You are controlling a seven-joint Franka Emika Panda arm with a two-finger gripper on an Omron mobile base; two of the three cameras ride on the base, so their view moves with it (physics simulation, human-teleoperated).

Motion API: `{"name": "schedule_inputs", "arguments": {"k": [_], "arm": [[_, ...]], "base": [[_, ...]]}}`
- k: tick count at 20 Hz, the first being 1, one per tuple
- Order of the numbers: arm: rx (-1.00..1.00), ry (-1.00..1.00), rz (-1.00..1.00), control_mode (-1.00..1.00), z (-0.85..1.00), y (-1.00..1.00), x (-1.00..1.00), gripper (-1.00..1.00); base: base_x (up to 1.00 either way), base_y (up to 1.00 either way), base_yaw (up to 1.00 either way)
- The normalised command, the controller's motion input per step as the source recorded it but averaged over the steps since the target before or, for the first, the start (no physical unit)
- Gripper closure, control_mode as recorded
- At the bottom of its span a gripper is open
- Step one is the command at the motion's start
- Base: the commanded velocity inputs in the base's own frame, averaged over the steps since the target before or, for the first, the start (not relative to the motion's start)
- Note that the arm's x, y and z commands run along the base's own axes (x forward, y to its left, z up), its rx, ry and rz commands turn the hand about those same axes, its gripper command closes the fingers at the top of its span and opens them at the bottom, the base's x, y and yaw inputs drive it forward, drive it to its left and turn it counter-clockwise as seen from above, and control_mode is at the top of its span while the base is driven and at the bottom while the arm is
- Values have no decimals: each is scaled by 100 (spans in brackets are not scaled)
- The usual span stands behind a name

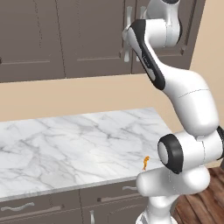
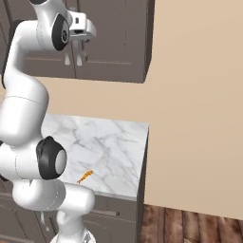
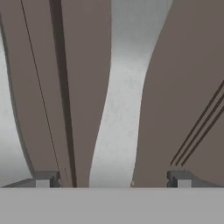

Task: Retrieve the tupperware from the cabinet, then place the raw meat into the tupperware to avoid contamination.

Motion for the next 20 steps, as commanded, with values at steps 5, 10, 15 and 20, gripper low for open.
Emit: {"name": "schedule_inputs", "arguments": {"k": [5, 10, 15, 20], "arm": [[0, -4, 0, -100, -33, -10, 35, -100], [0, -2, 0, -100, -33, 0, 38, -100], [0, -3, 0, -100, -13, 0, 35, -100], [0, 0, 0, -100, -9, 1, 32, 100]], "base": [[0, 0, 0], [0, 0, 0], [0, 0, 0], [0, 0, 0]]}}
